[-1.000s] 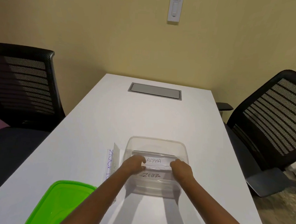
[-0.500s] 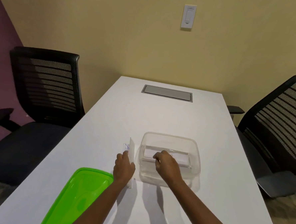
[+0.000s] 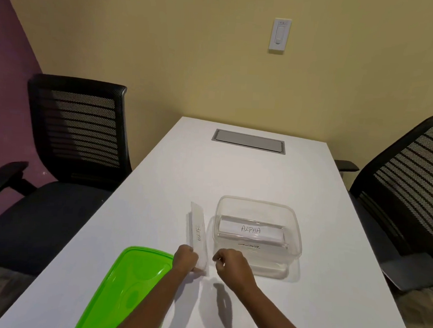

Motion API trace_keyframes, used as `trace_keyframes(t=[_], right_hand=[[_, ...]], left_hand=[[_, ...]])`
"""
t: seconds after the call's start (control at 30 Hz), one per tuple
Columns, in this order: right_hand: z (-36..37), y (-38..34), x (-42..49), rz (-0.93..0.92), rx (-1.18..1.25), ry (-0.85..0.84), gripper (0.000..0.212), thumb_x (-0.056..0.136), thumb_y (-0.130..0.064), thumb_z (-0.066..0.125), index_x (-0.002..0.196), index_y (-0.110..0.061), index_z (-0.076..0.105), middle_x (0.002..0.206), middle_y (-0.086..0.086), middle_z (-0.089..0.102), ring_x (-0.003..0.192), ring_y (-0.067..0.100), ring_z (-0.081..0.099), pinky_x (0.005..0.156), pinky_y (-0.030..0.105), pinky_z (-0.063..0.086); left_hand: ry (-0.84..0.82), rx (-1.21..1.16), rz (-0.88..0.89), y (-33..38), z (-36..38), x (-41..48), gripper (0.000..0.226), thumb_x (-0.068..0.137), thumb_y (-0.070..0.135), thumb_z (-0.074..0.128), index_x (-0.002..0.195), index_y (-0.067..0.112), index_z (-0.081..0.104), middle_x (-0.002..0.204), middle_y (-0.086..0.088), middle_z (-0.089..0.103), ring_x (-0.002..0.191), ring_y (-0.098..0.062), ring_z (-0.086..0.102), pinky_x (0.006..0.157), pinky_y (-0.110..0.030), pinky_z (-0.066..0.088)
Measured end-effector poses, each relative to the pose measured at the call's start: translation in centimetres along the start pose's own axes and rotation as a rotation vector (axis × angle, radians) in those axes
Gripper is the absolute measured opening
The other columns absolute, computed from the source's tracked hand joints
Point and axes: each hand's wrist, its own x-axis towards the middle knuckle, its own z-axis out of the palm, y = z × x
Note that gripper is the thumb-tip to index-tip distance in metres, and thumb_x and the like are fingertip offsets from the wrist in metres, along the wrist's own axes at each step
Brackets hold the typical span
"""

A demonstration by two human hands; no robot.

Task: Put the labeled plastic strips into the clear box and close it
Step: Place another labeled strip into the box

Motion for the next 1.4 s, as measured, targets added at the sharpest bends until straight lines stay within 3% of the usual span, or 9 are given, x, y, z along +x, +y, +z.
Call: trace_keyframes(t=[0.17,0.27,0.5,0.7,0.83,1.0,1.1,1.2,1.4], right_hand=[[0.6,-0.4,0.2,0.119,0.148,-0.109,0.037,0.096,-0.028,0.046,0.078,-0.002,0.065,0.098,0.026,0.072,0.086,0.035,0.068,0.078,0.037,0.053],[0.8,-1.1,0.4,0.201,0.327,-0.135,0.052,0.097,-0.036,0.042,0.082,0.008,0.066,0.092,0.032,0.071,0.067,0.028,0.062,0.069,0.036,0.052],[0.5,-2.4,1.0,0.382,0.773,-0.173,0.029,0.097,-0.027,0.045,0.083,-0.005,0.058,0.072,0.008,0.057,0.053,0.015,0.051,0.054,0.023,0.041],[0.5,-3.4,1.8,0.472,1.066,-0.079,0.033,0.094,-0.005,0.05,0.062,-0.01,0.046,0.062,0.007,0.048,0.054,0.015,0.047,0.053,0.021,0.042],[0.3,-3.8,2.0,0.374,0.937,-0.011,0.033,0.094,-0.004,0.049,0.062,-0.01,0.043,0.062,0.006,0.045,0.057,0.014,0.046,0.055,0.021,0.043],[-1.0,-3.5,2.1,0.201,0.758,0.047,0.023,0.094,-0.002,0.046,0.072,-0.006,0.045,0.076,0.012,0.046,0.072,0.02,0.045,0.056,0.02,0.045],[-2.2,-2.8,2.0,0.12,0.657,0.076,0.036,0.094,0.0,0.042,0.061,-0.015,0.041,0.065,0.002,0.044,0.061,0.012,0.042,0.055,0.019,0.045],[-3.6,-1.8,1.8,0.075,0.627,0.106,0.035,0.094,0.001,0.042,0.064,-0.017,0.044,0.064,-0.002,0.044,0.06,0.009,0.042,0.058,0.02,0.044],[-6.6,0.0,1.7,-0.001,0.59,0.226,0.026,0.092,0.003,0.044,0.073,-0.011,0.057,0.068,0.0,0.052,0.063,0.013,0.046,0.063,0.028,0.043]], left_hand=[[-0.143,-0.596,-0.14,1.4,-0.7,-0.9,0.031,0.087,-0.022,0.04,0.065,-0.001,0.047,0.073,-0.013,0.05,0.064,-0.027,0.053,0.033,-0.02,0.053],[-0.187,-0.791,-0.186,1.9,-0.9,-1.8,0.032,0.09,-0.021,0.035,0.065,-0.003,0.045,0.069,-0.014,0.046,0.062,-0.021,0.046,0.033,-0.022,0.053],[-0.212,-0.935,-0.218,0.9,-1.1,-2.4,0.031,0.092,-0.017,0.036,0.067,-0.002,0.048,0.07,-0.014,0.049,0.064,-0.02,0.048,0.062,-0.027,0.061],[-0.252,-0.957,-0.16,0.7,-1.6,-3.1,0.03,0.095,-0.011,0.038,0.072,0.003,0.052,0.068,-0.012,0.052,0.063,-0.016,0.048,0.043,-0.018,0.057],[-0.241,-0.931,-0.079,0.5,-2.3,-3.2,0.034,0.093,-0.009,0.046,0.063,0.006,0.048,0.054,-0.007,0.058,0.063,-0.016,0.051,0.049,-0.017,0.057],[-0.02,-0.963,0.036,0.3,-3.9,-2.7,0.026,0.094,-0.001,0.049,0.07,0.009,0.044,0.074,-0.008,0.05,0.068,-0.016,0.054,0.05,-0.018,0.056],[0.145,-0.987,0.109,0.0,-5.8,-2.1,0.015,0.091,-0.004,0.054,0.092,0.005,0.042,0.078,-0.009,0.049,0.066,-0.018,0.053,0.041,-0.008,0.052],[0.227,-1.002,0.172,0.4,-7.3,-1.6,0.034,0.089,-0.007,0.055,0.11,0.011,0.035,0.082,-0.011,0.05,0.065,-0.018,0.052,0.041,-0.008,0.052],[0.289,-0.595,0.323,2.3,-7.5,-1.1,0.033,0.088,-0.003,0.059,0.12,-0.008,0.052,0.105,-0.02,0.057,0.091,-0.024,0.052,0.064,-0.025,0.054]])
